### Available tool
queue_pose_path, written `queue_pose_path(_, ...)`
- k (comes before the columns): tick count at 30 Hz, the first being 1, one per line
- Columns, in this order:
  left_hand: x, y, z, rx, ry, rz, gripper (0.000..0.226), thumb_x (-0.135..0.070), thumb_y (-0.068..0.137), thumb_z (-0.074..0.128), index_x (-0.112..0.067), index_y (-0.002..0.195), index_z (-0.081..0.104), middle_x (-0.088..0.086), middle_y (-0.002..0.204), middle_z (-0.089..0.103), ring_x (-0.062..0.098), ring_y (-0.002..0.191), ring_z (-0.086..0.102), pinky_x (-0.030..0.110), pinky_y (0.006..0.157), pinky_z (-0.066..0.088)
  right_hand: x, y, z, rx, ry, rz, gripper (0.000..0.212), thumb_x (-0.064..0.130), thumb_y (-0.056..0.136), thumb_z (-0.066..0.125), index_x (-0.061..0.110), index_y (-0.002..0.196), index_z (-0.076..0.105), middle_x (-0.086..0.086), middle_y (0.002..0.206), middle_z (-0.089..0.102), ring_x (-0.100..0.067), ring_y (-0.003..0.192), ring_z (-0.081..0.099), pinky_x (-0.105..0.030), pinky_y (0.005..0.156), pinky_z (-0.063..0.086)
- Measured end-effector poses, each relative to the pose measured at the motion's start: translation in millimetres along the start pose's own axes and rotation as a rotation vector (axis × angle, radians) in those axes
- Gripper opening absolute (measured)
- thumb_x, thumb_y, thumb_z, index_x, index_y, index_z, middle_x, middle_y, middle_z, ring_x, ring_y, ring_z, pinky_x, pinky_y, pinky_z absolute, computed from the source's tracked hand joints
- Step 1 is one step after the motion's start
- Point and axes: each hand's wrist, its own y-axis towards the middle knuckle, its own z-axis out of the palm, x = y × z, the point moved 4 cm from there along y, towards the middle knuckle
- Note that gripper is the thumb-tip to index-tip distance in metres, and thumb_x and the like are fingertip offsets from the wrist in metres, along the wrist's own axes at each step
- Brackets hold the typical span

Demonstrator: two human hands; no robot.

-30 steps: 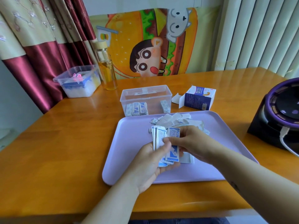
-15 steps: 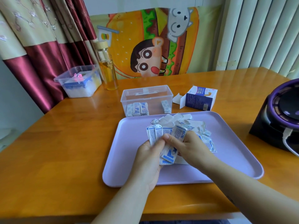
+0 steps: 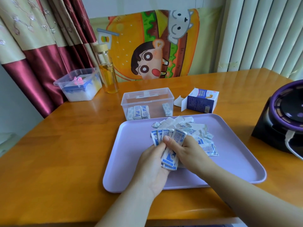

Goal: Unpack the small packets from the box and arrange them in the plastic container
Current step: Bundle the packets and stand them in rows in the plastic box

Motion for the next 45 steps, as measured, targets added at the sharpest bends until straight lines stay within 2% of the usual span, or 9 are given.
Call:
queue_pose_path(5,0,-10,-4,0.160,0.016,-0.226,0.033,-0.017,0.098,0.037,-0.010,0.120,0.059,0.014,0.112,0.069,0.027,0.101,0.068,0.042,0.083,0.055,13,3,-7,0.022,-0.178,-0.027,0.025,0.032,0.085,0.066,0.014,0.071,0.057,0.007,0.056,0.059,0.001,0.049,0.057,-0.016,0.047,0.045)
queue_pose_path(10,0,-15,-10,0.193,0.170,-0.318,0.017,-0.004,0.087,0.053,-0.008,0.099,0.064,0.009,0.078,0.068,0.015,0.068,0.059,0.028,0.055,0.054,22,7,-6,0.243,-0.163,0.031,0.049,0.046,0.076,0.065,0.002,0.097,0.062,-0.009,0.079,0.067,-0.009,0.068,0.061,-0.022,0.060,0.050)
queue_pose_path(13,0,-14,-12,0.205,0.185,-0.371,0.027,-0.008,0.078,0.060,-0.006,0.105,0.061,0.008,0.079,0.061,0.016,0.069,0.056,0.026,0.051,0.052,31,11,-11,0.168,-0.136,0.021,0.036,0.046,0.088,0.050,0.021,0.111,0.061,0.008,0.084,0.068,0.003,0.067,0.060,-0.012,0.053,0.045)
queue_pose_path(20,-4,-14,-6,0.243,0.238,-0.361,0.017,-0.013,0.075,0.062,-0.012,0.091,0.059,0.003,0.071,0.056,0.011,0.061,0.054,0.015,0.039,0.030,44,6,1,0.330,-0.385,-0.165,0.033,0.034,0.098,0.038,0.018,0.110,0.065,-0.002,0.091,0.067,-0.008,0.059,0.058,-0.018,0.054,0.048)
queue_pose_path(24,-17,-10,-10,0.169,0.182,-0.245,0.024,-0.017,0.075,0.060,-0.012,0.098,0.065,-0.001,0.062,0.047,0.006,0.052,0.043,0.013,0.037,0.028,68,23,-37,0.226,-0.418,-0.239,0.039,0.041,0.093,0.039,0.022,0.117,0.062,0.006,0.100,0.067,-0.002,0.082,0.058,-0.011,0.072,0.046)
queue_pose_path(27,-32,-4,-20,0.088,0.094,-0.183,0.023,-0.018,0.074,0.057,-0.012,0.095,0.064,-0.002,0.058,0.044,0.005,0.046,0.042,0.014,0.037,0.033,61,31,-65,0.301,-0.940,-0.185,0.018,0.031,0.092,0.056,0.026,0.105,0.069,0.012,0.098,0.070,0.003,0.082,0.062,-0.011,0.073,0.047)
queue_pose_path(30,-39,1,-23,0.069,0.067,-0.159,0.022,-0.018,0.074,0.057,-0.013,0.094,0.064,-0.003,0.057,0.045,0.005,0.045,0.043,0.014,0.038,0.036,29,27,-73,0.456,-1.260,-0.022,0.027,0.031,0.084,0.068,0.026,0.111,0.066,0.010,0.107,0.067,-0.003,0.087,0.058,-0.017,0.078,0.045)
queue_pose_path(34,-35,4,-18,0.085,0.060,-0.170,0.020,-0.018,0.078,0.055,-0.013,0.095,0.064,-0.003,0.058,0.047,0.005,0.046,0.044,0.015,0.038,0.038,13,27,-74,0.457,-1.284,0.091,0.045,0.038,0.074,0.076,0.024,0.113,0.060,0.007,0.103,0.062,-0.011,0.090,0.054,-0.023,0.079,0.044)
queue_pose_path(45,-34,3,-24,0.045,0.016,-0.149,0.018,-0.015,0.092,0.047,-0.012,0.100,0.063,-0.002,0.060,0.047,0.004,0.047,0.043,0.014,0.040,0.039,15,32,-93,0.388,-1.187,0.201,0.038,0.045,0.082,0.065,0.008,0.092,0.068,0.000,0.078,0.059,-0.012,0.065,0.044,-0.026,0.058,0.032)
